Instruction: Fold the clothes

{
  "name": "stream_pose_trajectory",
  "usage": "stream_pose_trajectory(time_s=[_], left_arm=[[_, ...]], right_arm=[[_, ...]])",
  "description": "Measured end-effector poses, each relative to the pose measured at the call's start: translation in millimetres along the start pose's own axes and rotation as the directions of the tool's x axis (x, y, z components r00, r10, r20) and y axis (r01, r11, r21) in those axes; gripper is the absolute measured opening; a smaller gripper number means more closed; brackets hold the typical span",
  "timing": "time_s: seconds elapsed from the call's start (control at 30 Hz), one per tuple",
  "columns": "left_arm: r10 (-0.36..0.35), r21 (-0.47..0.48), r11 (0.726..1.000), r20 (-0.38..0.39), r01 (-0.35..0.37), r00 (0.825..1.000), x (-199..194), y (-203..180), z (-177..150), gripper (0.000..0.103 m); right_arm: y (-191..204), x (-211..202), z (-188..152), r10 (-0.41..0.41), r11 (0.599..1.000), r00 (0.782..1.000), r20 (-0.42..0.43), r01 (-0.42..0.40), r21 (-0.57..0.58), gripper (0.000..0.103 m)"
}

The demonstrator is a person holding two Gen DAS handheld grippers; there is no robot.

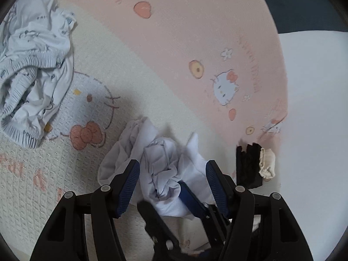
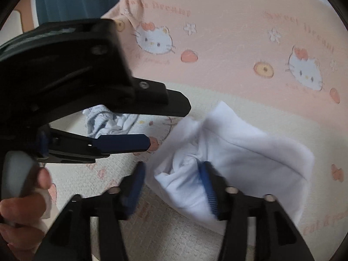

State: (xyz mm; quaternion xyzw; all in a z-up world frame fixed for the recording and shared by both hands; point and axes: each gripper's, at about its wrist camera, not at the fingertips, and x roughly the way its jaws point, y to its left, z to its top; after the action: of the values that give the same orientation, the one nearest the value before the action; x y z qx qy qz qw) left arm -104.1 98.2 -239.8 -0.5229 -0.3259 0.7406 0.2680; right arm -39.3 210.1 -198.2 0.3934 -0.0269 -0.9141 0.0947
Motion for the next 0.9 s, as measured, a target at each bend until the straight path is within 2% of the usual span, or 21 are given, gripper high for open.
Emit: stream_pose_trajectory(time_s=[0.1, 0.17, 0.27, 0.37, 0.53, 0.67, 0.8, 0.9], left_arm=[[0.025, 0.026, 0.999, 0.007, -0.025, 1.000, -6, -6, -2, 0.061], [0.041, 0.048, 0.998, 0.025, -0.043, 0.999, -9, -9, -3, 0.061], [0.046, 0.066, 0.997, 0.026, -0.047, 0.999, -13, -11, -7, 0.061], [0.074, 0.078, 0.994, 0.017, -0.075, 0.997, -11, -11, -11, 0.061], [0.132, 0.131, 0.983, 0.008, -0.132, 0.991, 1, -18, -18, 0.061], [0.144, 0.173, 0.975, -0.023, -0.138, 0.989, 14, -26, -21, 0.061], [0.089, 0.131, 0.988, -0.075, -0.078, 0.993, 30, -21, -24, 0.061], [0.066, 0.091, 0.994, -0.076, -0.059, 0.995, 35, -16, -26, 0.061]], right_arm=[[7, -22, -1, -0.033, 0.998, 0.998, 0.051, 0.036, -0.045, 0.069], [2, -32, -2, -0.047, 0.998, 0.996, 0.070, 0.049, -0.029, 0.069], [-21, -40, -6, -0.087, 0.993, 0.993, 0.082, 0.080, 0.086, 0.070], [-56, -39, -17, -0.100, 0.962, 0.992, 0.072, 0.078, 0.260, 0.070], [-111, -44, -44, -0.025, 0.855, 0.993, 0.116, -0.039, 0.517, 0.073], [-147, -41, -60, 0.000, 0.764, 0.989, 0.149, -0.096, 0.638, 0.073], [-165, -37, -78, 0.007, 0.695, 0.983, 0.186, -0.138, 0.706, 0.073], [-177, -33, -91, 0.019, 0.637, 0.978, 0.210, -0.174, 0.751, 0.073]])
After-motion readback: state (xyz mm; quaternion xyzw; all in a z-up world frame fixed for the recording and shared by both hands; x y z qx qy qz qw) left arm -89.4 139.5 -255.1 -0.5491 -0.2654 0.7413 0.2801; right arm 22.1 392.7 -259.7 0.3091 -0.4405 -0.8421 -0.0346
